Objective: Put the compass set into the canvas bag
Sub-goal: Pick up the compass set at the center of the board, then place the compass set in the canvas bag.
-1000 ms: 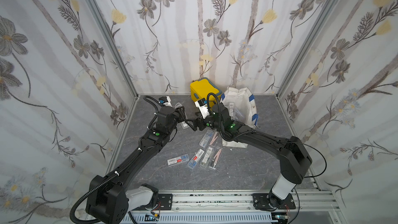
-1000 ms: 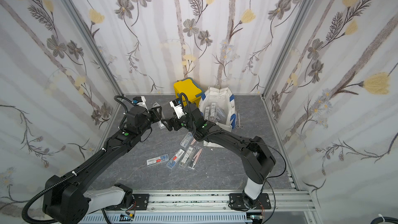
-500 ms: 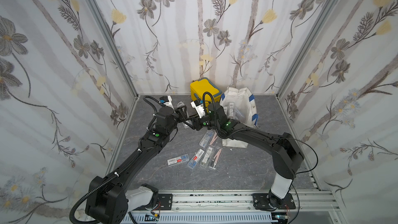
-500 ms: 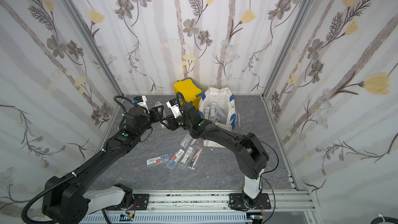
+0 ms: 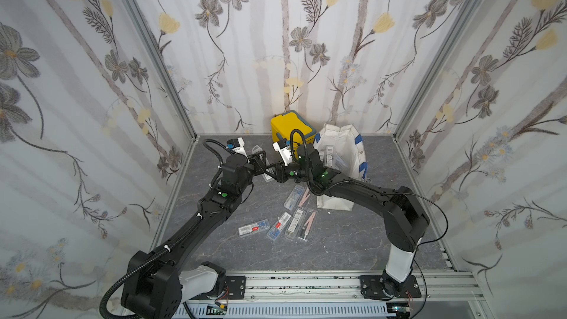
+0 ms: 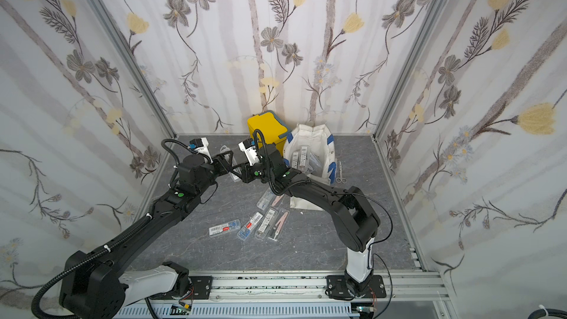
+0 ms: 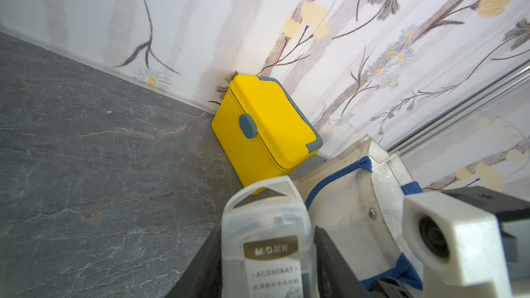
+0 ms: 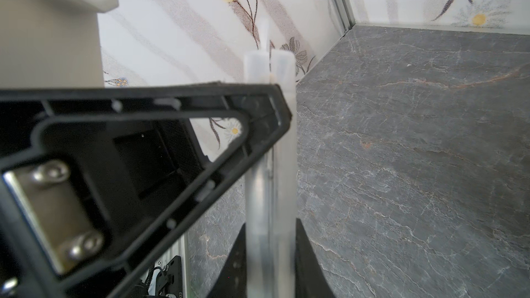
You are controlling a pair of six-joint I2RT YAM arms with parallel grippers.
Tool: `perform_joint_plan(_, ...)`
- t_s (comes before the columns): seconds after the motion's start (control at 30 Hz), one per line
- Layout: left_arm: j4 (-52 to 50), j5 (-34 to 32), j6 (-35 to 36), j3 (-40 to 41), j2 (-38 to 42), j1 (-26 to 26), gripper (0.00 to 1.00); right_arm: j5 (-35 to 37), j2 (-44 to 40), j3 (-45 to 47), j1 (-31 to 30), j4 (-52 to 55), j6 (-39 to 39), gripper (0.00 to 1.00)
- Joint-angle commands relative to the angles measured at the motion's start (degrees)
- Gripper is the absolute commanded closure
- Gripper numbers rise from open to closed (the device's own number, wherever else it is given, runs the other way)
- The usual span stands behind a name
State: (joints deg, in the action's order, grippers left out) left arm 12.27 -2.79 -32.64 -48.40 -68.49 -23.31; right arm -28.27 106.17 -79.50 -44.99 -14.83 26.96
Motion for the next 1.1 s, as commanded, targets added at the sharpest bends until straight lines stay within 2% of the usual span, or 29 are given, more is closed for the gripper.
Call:
perform_joint_plan(0.0, 2.73, -0.48, -1.04, 0.43, 0.36, 0.11, 0.35, -0.91, 0.1, -0.73, 0.08, -3.02, 0.78, 0.82)
perform_joint_plan(0.03, 2.83, -0.78, -1.03, 0.53, 0.56, 0.11, 0.22, -0.76, 0.09, -0.8, 0.17, -2.97, 0.81, 0.82)
perform_joint_plan(0.07, 2.93, -1.19, -0.98, 0.59, 0.84, 0.11, 0.03, -0.45, 0.13, -0.83, 0.25, -2.81, 0.77, 0.82)
perform_joint_plan(0.1, 2.95, -1.81, -0.8, 0.76, 1.29, 0.22, 0.0, -0.14, 0.1, -1.01, 0.34, -2.35, 0.75, 0.82)
perform_joint_plan(0.47, 12.35, -2.8, -0.47, 8.63, 10.3, 1.94, 0.0, 5.11, -4.13, -2.4, 3.95, 3.31, -4.38, 0.83)
perform_joint_plan(0.87, 12.3, 3.57, -0.94, 8.23, 4.13, 2.08, 0.0, 20.62, -17.13, 0.5, 12.35, 13.64, -11.12, 0.84)
perform_joint_plan(1.07, 11.57, 3.68, -2.15, 7.51, 0.82, 2.04, 0.0, 22.46, -22.0, 6.34, 19.15, 16.29, -11.48, 0.83)
